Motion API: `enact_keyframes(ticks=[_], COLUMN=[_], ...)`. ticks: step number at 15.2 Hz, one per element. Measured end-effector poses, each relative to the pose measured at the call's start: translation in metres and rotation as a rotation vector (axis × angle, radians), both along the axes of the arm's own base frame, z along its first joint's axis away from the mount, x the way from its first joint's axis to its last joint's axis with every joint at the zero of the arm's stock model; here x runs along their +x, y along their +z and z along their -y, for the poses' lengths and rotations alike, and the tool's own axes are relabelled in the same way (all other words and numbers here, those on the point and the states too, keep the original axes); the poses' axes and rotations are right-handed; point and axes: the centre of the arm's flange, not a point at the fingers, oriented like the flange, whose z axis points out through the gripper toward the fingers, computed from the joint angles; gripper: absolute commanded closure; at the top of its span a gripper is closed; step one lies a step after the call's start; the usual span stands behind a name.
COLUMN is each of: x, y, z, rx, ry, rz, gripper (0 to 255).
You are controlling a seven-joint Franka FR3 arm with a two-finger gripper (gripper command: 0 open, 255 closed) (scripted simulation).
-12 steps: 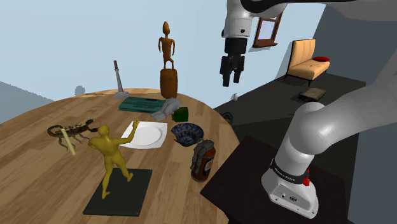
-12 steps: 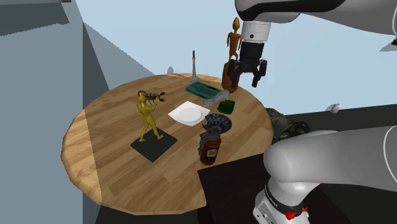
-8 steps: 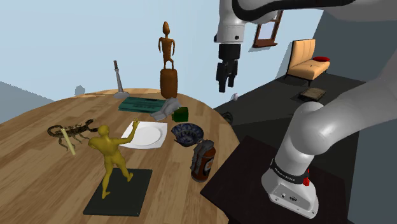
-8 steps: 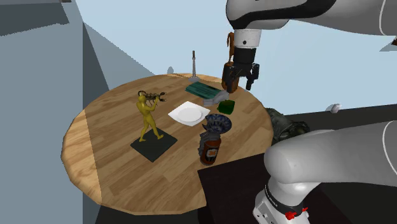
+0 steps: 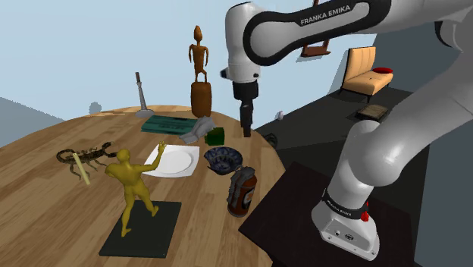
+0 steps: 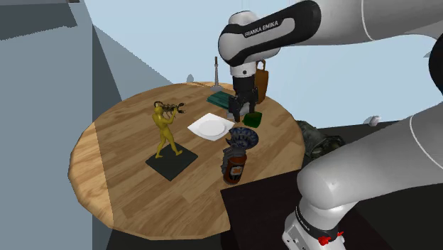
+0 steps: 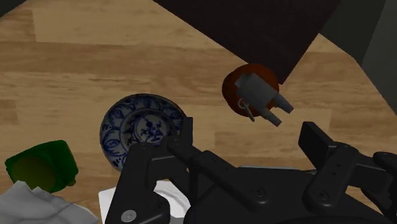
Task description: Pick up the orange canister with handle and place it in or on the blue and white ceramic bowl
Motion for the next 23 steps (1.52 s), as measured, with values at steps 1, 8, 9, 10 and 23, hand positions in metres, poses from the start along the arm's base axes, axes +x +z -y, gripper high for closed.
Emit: enact_keyframes(ticks=[1,8,9,10,23], x=[0.0,-0.007,-0.008,-0.013,-0.036], y=[-0.011,-0.083,-0.095,-0.111,-0.19], z=[-0.012,-0.083,-0.093,-0.103,-0.13], rx=[-0.008,-0.064,-0.072,-0.08,-0.11], ry=[0.052,0.417,0.468,0.521,0.733], rz=[-0.003,-0.025,-0.028,-0.031,-0.042], gripper=[0,0,0,0,0])
